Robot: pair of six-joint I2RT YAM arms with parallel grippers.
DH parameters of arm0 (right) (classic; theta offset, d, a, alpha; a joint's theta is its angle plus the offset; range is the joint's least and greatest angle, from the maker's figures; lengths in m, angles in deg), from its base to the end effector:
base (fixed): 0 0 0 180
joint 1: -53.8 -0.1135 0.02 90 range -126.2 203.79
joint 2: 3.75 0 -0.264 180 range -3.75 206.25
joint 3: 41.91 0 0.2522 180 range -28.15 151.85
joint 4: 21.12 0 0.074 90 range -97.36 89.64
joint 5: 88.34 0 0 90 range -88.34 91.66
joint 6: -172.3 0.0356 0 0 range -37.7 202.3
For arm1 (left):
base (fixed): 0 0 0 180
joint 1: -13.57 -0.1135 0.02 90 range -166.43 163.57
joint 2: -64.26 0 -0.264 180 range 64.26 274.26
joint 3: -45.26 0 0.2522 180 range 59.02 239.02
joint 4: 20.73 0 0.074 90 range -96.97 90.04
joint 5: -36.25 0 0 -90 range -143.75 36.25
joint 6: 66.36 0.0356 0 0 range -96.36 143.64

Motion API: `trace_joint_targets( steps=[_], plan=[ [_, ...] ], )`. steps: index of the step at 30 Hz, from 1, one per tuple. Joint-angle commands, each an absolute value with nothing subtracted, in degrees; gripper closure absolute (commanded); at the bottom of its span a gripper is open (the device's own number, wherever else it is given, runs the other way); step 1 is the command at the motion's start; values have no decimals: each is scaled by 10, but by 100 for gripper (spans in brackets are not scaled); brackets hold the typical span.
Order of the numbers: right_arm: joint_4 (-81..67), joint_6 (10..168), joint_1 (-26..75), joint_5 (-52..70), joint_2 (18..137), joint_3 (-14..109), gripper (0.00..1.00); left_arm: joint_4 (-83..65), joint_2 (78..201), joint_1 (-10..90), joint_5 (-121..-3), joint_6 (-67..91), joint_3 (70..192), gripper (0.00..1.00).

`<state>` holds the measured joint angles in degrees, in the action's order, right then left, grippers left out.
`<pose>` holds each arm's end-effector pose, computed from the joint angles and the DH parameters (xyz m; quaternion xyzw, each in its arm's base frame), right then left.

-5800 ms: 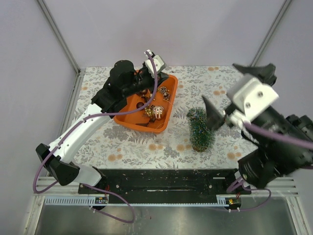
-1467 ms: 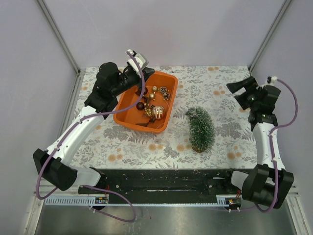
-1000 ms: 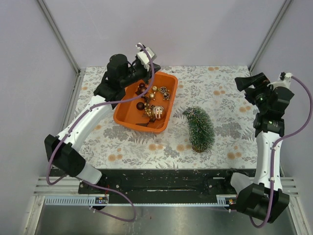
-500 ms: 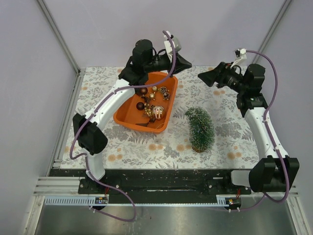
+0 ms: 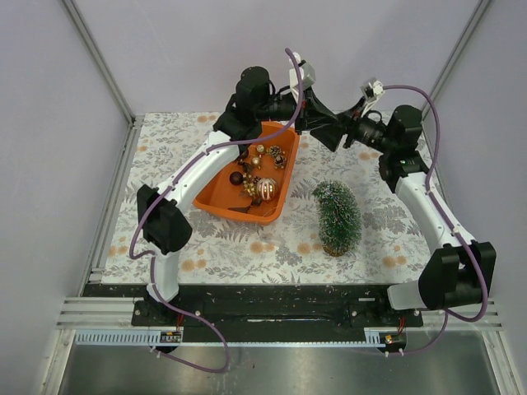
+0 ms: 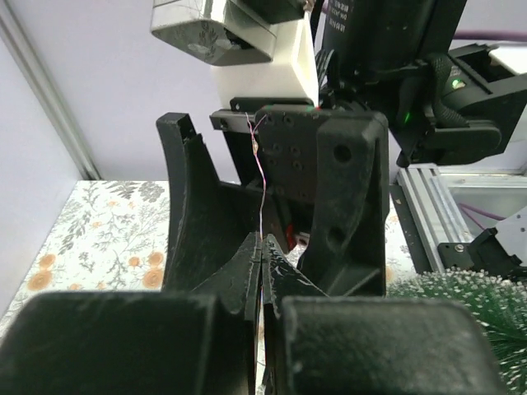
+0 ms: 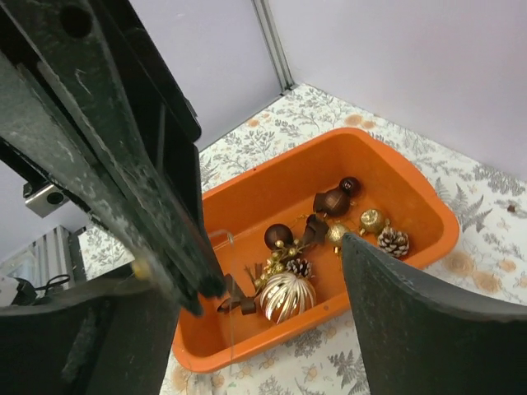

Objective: Decorate the small christmas tree

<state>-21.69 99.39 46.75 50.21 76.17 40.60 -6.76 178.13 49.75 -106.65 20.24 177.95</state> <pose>0.3174 0.0661 0.3902 -0.2426 0.6503 0.4148 0.5884 0.3551 -0.2949 0.4443 0.4856 0.4886 -0.5068 0.5183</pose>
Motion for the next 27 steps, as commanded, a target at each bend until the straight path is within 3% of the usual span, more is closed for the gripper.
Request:
trace_joint_targets(
  steps=[1,5,9,11,13,16,18,19,27],
  plan=[
    [-296,958,447,468,742,386,20,-114,1779,503,-1097,174,1804,100],
    [-349,979,441,444,740,364,34,-120,1776,507,-1102,156,1801,100],
    [-360,984,440,423,736,346,84,-132,1766,507,-1103,146,1791,100],
    [-365,980,441,395,724,333,100,-143,1755,506,-1102,142,1778,98],
    [-362,971,440,372,714,326,100,-146,1741,502,-1101,141,1760,94],
    [-346,952,440,339,710,329,100,-149,1720,493,-1106,138,1732,54],
    [-345,948,440,323,710,329,100,-137,1698,485,-1103,144,1714,15],
    [-345,946,440,315,710,328,100,-127,1688,478,-1103,150,1706,1],
    [-354,928,440,260,715,304,100,-86,1580,426,-1152,164,1599,1]
  ],
)
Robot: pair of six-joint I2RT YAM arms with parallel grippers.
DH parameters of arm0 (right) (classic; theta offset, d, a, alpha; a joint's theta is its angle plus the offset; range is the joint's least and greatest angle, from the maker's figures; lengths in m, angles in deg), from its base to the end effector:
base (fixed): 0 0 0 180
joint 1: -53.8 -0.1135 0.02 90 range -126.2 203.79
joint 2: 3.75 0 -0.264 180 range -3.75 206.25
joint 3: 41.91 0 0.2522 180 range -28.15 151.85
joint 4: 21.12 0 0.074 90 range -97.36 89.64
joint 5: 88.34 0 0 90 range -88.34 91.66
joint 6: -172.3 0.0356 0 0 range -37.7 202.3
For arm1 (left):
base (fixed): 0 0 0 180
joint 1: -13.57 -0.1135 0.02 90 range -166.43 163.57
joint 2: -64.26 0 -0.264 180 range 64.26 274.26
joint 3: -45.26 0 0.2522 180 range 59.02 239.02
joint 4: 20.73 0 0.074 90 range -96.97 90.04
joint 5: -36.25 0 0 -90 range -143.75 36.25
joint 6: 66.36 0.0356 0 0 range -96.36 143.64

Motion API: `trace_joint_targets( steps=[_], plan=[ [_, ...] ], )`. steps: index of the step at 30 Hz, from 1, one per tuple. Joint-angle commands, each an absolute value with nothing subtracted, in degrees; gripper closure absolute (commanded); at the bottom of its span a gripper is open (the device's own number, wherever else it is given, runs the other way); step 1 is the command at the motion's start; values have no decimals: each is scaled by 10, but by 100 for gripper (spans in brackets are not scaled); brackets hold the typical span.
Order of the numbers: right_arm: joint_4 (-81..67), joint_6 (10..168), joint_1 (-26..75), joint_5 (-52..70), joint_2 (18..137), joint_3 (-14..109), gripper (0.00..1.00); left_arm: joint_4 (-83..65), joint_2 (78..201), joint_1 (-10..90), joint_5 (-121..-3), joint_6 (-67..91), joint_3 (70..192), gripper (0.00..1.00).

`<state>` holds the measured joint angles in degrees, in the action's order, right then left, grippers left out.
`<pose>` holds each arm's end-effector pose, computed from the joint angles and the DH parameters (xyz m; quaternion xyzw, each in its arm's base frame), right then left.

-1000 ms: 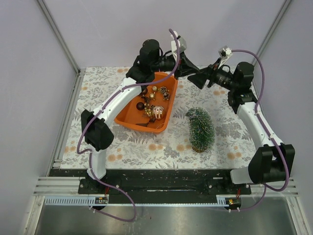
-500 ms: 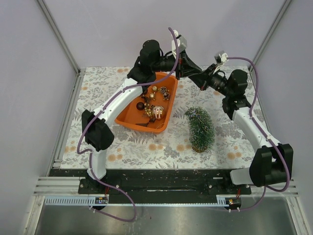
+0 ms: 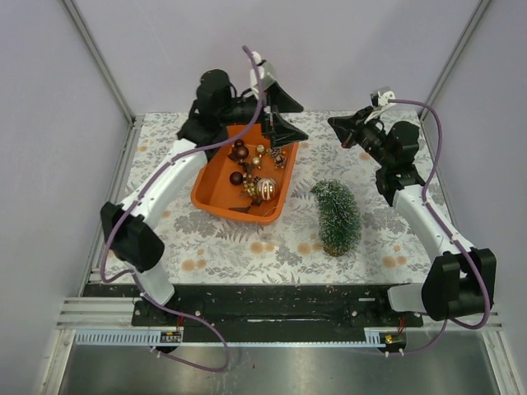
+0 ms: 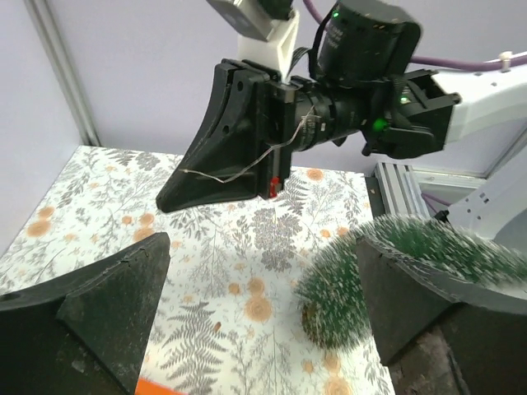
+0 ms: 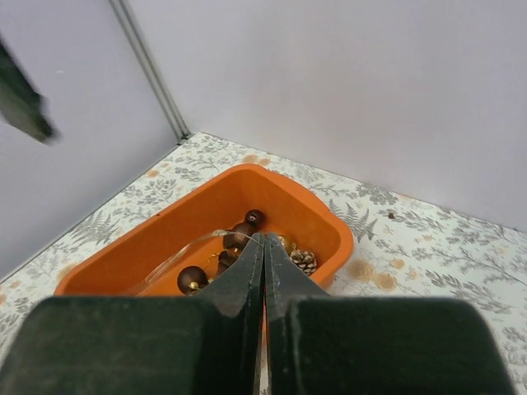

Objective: Decorate the small christmas tree

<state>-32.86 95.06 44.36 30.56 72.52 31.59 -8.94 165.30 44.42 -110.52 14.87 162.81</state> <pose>0.3061 0.0683 0.3742 -0.1714 0.6343 0.3008 0.6912 0.3329 -0.2335 0.4520 0.4574 0.5180 -0.5223 0.4997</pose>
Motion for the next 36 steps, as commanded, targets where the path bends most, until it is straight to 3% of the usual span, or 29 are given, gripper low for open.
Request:
trace_joint_targets(
  steps=[1,7,21,25,31,36],
  plan=[
    [-355,926,440,256,714,299,100,-79,1566,423,-1167,164,1589,1],
    [-351,894,442,135,685,257,100,-77,1508,445,-1245,141,1506,1],
    [-117,898,504,-51,507,235,100,-140,1520,525,-1228,98,1495,2],
    [-31,944,504,-104,445,220,100,-136,1522,533,-1234,98,1500,7],
    [84,993,504,-63,335,206,100,-80,1526,544,-1225,137,1512,20],
    [194,1001,505,-19,265,223,100,19,1526,555,-1202,217,1522,38]
  ],
)
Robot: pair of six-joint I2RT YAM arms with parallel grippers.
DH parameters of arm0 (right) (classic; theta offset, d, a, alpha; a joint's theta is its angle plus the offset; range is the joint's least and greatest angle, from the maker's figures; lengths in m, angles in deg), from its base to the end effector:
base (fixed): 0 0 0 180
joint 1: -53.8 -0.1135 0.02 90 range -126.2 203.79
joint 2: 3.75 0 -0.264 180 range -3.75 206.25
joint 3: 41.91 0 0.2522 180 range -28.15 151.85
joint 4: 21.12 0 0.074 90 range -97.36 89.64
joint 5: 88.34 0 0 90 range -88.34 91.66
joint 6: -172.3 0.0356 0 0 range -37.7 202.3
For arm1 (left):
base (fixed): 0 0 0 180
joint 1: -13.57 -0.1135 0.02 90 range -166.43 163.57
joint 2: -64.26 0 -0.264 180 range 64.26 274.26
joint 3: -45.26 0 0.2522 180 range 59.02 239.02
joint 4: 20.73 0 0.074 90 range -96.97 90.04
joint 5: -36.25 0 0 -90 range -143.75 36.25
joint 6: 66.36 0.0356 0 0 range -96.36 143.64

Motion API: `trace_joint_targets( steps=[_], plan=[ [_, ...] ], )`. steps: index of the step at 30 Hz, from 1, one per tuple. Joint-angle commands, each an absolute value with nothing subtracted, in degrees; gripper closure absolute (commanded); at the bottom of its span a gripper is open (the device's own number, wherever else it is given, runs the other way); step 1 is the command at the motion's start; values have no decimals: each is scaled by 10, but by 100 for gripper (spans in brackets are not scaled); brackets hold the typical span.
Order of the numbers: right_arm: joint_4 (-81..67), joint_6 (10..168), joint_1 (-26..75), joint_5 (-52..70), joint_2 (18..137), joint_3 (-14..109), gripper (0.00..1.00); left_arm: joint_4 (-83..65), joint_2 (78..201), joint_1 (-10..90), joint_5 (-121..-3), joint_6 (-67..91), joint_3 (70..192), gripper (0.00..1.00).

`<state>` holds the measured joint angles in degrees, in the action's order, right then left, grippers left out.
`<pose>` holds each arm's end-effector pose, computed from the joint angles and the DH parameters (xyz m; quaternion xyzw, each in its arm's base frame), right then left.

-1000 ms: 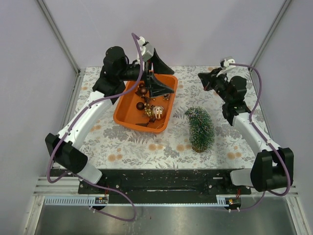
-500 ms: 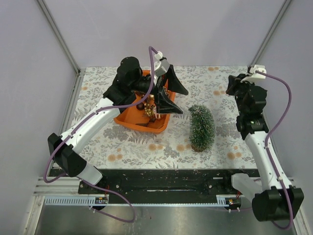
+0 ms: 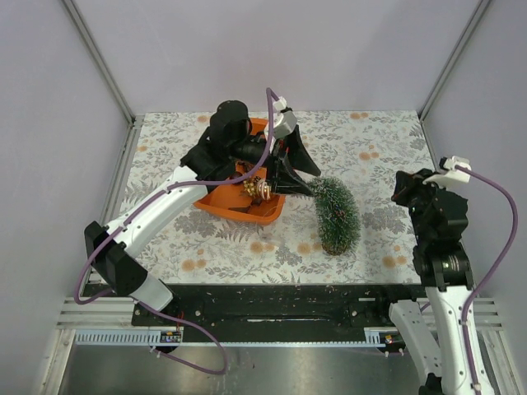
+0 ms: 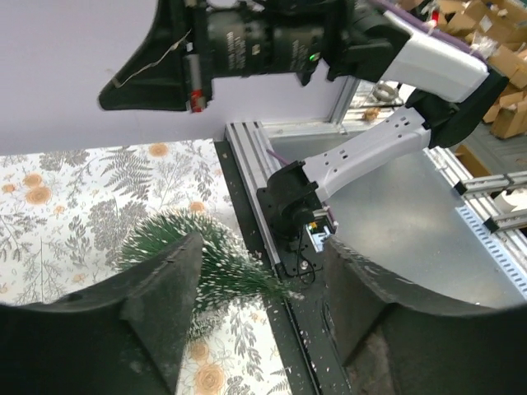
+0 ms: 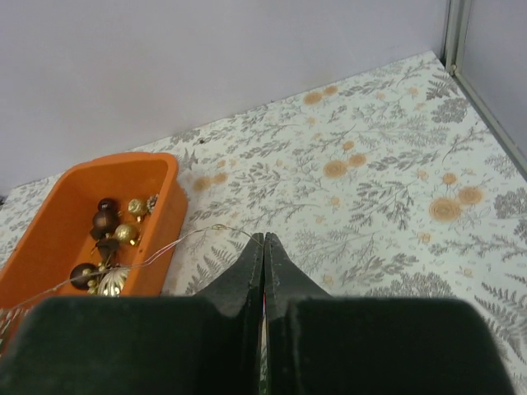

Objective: Decorate the small christmas tree

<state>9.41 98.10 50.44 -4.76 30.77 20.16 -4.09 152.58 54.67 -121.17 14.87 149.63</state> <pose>0.1353 0.0040 0.3741 0.1168 0.7157 0.0744 0.6846 0.2363 -0.2498 0.4462 0.5396 0.4592 -0.6044 0.3643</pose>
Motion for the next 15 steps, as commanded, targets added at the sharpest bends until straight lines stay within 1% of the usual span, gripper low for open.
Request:
trace_joint_targets(
  steps=[1,3,4,8,12,15],
  plan=[
    [211,1000,504,-9,254,225,100,28,1525,557,-1197,226,1522,42],
    [234,1001,504,31,227,227,100,38,1527,559,-1184,232,1521,51],
    [241,1006,504,53,215,227,100,44,1527,562,-1177,233,1521,54],
    [259,1017,504,147,166,223,100,53,1526,566,-1152,250,1522,62],
    [245,1021,504,242,128,206,100,57,1530,574,-1126,253,1527,71],
    [230,1027,504,277,115,197,100,72,1536,580,-1116,263,1538,74]
  ],
)
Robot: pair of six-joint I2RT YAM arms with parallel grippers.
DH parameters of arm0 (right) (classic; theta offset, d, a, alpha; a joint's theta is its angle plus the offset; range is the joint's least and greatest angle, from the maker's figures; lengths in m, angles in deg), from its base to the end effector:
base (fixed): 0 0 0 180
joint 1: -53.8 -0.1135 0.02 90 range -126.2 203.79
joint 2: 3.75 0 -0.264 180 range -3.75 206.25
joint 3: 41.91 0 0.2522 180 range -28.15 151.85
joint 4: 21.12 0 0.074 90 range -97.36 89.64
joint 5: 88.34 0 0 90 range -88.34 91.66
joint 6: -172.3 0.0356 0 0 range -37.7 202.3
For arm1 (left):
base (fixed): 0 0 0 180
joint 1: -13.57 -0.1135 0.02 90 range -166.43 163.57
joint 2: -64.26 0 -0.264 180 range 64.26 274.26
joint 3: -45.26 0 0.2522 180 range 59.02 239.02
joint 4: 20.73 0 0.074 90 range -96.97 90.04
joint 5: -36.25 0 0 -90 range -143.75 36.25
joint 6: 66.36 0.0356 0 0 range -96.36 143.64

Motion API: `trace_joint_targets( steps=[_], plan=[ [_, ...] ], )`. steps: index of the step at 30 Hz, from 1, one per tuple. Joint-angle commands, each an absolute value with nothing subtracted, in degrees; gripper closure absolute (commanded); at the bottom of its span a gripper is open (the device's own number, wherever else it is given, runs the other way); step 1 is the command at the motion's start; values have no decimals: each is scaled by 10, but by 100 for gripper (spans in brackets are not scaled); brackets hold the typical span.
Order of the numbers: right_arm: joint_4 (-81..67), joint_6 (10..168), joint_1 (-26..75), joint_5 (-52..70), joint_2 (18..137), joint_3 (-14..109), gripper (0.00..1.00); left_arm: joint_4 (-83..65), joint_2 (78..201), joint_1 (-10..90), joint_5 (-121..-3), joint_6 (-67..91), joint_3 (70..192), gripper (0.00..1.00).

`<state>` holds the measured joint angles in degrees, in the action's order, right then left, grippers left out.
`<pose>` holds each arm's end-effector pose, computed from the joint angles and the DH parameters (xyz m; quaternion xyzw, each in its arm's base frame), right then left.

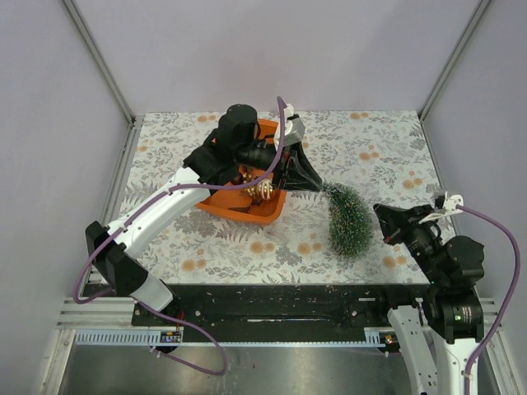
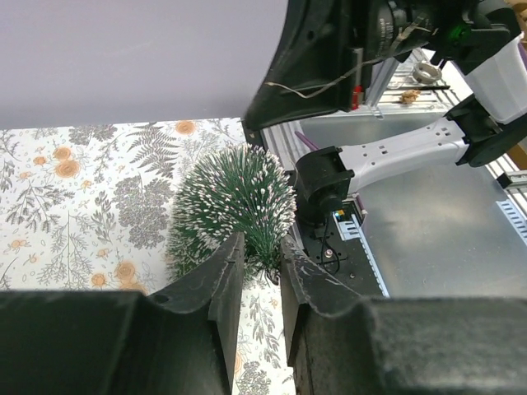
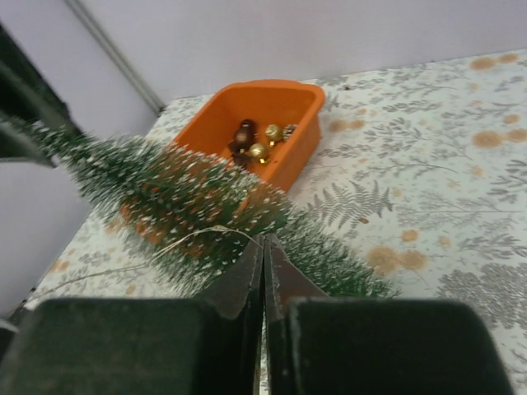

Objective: Decorate the small christmas tree

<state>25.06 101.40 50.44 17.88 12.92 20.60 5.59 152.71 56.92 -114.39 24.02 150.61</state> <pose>0.0503 0.0129 0.3695 -0.0024 0.7091 0.2341 0.6651 0.2291 -0.2590 0.4358 0.5482 0.4895 -0.5628 0.3784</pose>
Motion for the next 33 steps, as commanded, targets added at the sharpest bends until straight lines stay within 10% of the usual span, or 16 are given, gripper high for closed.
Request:
trace_joint_targets(
  steps=[1,14,33],
  plan=[
    [225,1032,504,279,115,194,100,75,1538,581,-1112,266,1539,74],
    [167,1019,504,308,157,208,90,70,1563,594,-999,265,1558,100],
    [136,1060,504,392,158,176,68,89,1594,621,-886,281,1589,100]
  ],
)
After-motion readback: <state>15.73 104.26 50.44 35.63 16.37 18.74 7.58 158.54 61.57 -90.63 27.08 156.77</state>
